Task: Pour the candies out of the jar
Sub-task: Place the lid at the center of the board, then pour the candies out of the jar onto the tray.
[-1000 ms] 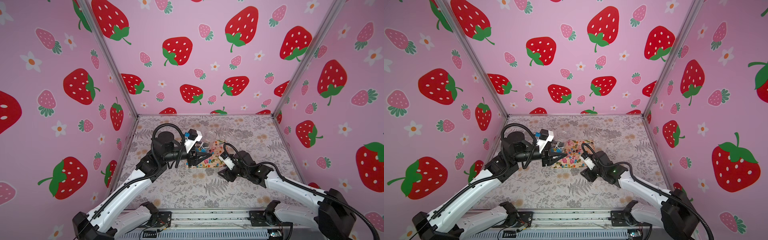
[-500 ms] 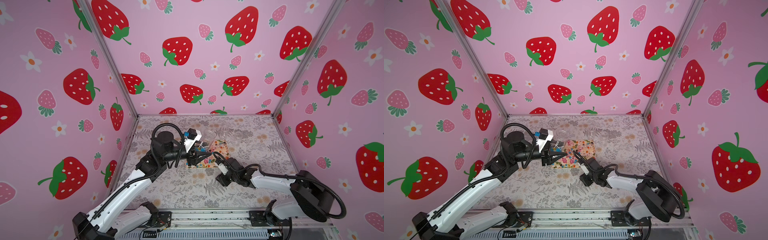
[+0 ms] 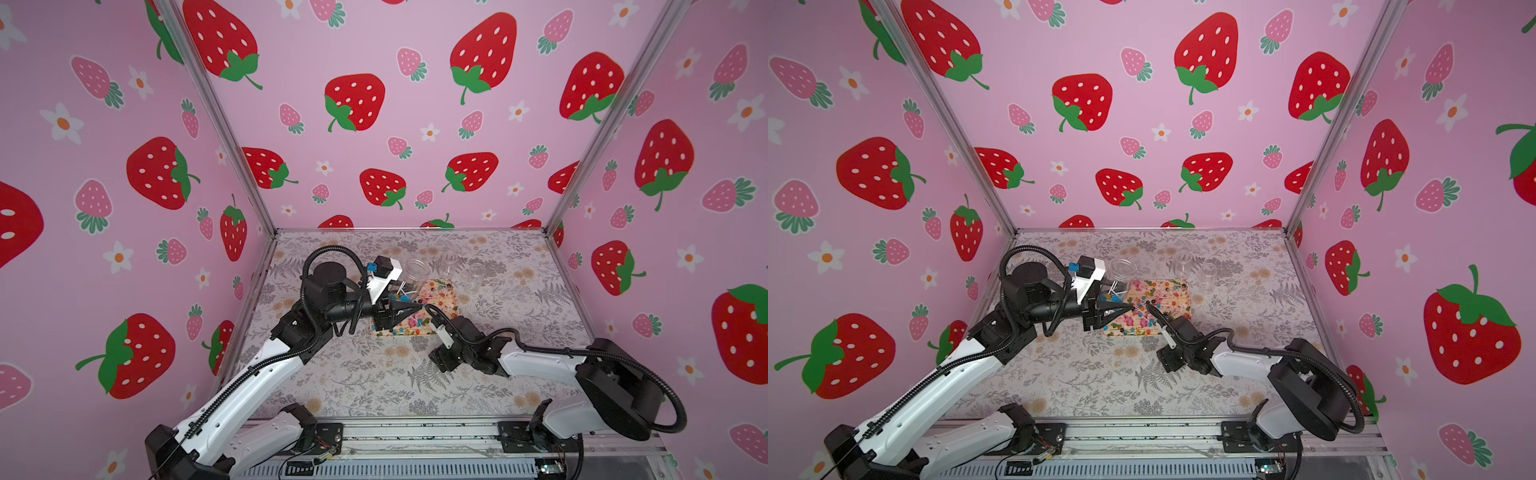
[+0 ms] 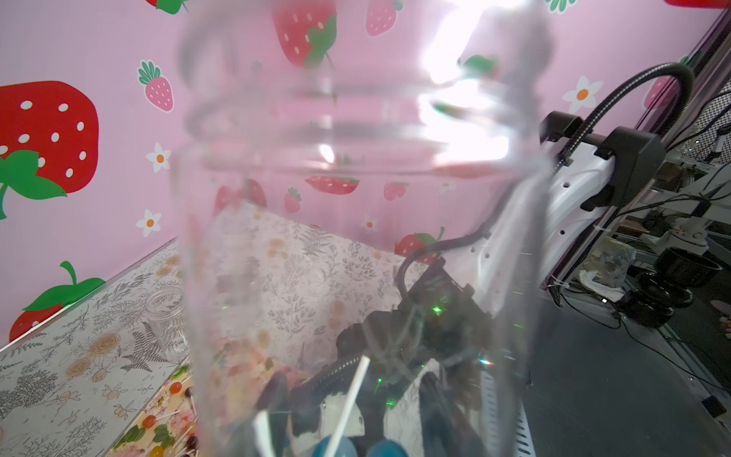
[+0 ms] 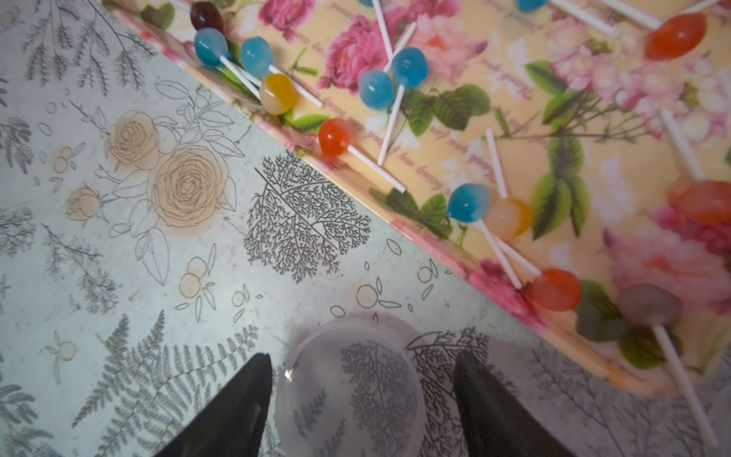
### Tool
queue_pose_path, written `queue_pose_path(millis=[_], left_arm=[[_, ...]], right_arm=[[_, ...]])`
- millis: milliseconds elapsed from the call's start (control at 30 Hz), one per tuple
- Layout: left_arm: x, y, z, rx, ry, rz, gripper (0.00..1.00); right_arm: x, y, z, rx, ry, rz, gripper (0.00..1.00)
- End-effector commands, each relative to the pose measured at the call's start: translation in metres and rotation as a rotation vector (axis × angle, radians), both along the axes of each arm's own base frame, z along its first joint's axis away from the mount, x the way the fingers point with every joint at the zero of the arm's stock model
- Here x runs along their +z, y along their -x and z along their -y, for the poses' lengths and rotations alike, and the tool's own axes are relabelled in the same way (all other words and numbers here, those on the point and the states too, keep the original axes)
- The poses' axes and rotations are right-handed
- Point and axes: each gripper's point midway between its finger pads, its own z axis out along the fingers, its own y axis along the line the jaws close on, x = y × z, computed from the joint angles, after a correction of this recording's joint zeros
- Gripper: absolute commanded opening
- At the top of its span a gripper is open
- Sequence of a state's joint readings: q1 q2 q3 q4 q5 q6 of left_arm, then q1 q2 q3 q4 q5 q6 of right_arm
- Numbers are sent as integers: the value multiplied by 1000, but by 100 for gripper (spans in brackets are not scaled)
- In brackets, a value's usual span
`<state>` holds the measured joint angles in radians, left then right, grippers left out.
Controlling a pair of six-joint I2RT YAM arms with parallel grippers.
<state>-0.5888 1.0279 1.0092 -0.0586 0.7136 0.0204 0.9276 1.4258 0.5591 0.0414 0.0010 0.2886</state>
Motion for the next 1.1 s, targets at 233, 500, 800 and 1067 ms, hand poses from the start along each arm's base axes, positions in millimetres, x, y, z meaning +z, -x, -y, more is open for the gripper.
queue_pose_path(millis=[233, 500, 800, 1067], left_arm=[[5, -5, -1, 12, 24, 18, 43], [-45, -22, 10, 3, -17, -143, 43], [-89, -44, 27, 4, -46, -298, 43], [-145, -62, 28, 59, -196, -393, 45]], right_arm=[[96, -14, -2, -75, -192, 162, 75], [176, -27, 40, -306, -360, 304, 74], [223, -27, 78, -425, -431, 400, 74], [229, -24, 82, -426, -450, 402, 74]])
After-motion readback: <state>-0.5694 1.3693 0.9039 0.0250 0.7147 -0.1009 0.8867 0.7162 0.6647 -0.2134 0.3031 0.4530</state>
